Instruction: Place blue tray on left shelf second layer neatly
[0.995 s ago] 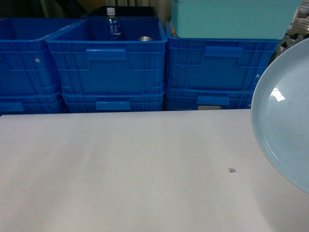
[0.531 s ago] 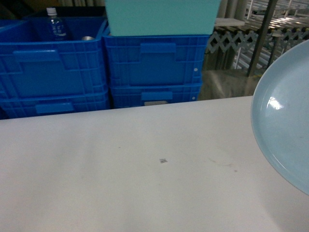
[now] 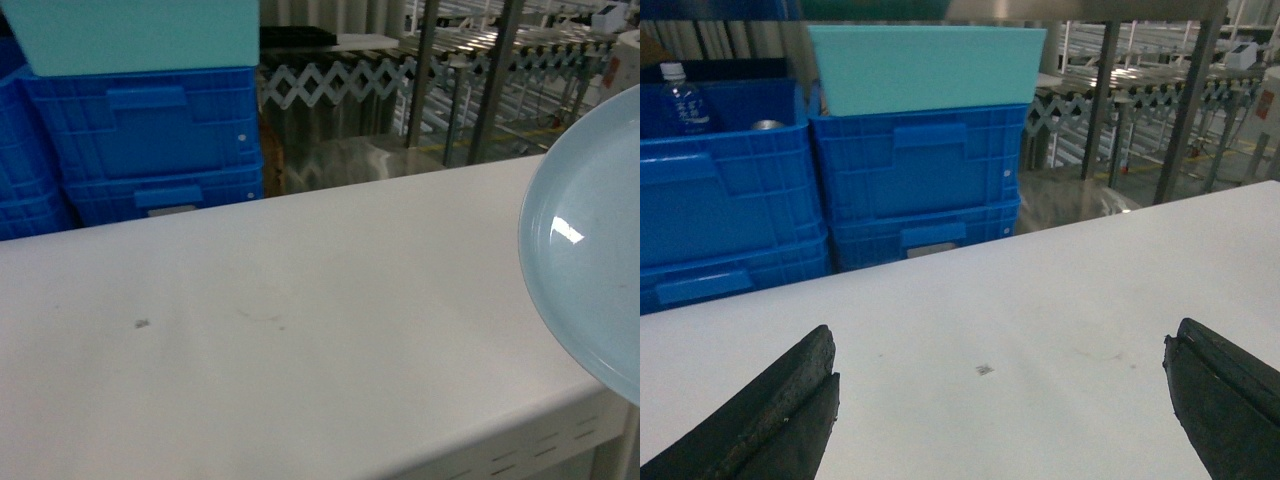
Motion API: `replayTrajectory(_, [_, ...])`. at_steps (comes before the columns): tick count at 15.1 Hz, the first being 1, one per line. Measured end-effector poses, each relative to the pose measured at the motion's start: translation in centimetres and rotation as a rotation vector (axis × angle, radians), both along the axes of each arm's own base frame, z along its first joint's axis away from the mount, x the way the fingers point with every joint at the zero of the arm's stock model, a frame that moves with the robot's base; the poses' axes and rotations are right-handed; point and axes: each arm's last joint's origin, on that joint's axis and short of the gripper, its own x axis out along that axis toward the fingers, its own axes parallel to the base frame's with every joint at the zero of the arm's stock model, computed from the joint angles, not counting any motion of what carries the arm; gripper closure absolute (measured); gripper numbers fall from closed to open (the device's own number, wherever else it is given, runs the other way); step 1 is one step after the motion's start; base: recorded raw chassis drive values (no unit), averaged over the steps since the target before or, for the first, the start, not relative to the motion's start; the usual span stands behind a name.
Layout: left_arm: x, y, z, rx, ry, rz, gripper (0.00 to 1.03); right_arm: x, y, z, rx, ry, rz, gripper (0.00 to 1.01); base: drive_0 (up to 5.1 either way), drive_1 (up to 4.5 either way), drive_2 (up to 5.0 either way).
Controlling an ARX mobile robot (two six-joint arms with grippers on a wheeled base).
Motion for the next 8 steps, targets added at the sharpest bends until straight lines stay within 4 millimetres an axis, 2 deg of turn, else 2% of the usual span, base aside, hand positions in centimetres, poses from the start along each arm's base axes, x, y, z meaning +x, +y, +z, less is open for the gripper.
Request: replayTrajectory(8, [0.00,0.00,0.03,0.000,-0.003,0.000,0.05,0.00,-0.01,0.01,0.000,-0.001,0.000,0.99,3.1,-3.94,-3.9])
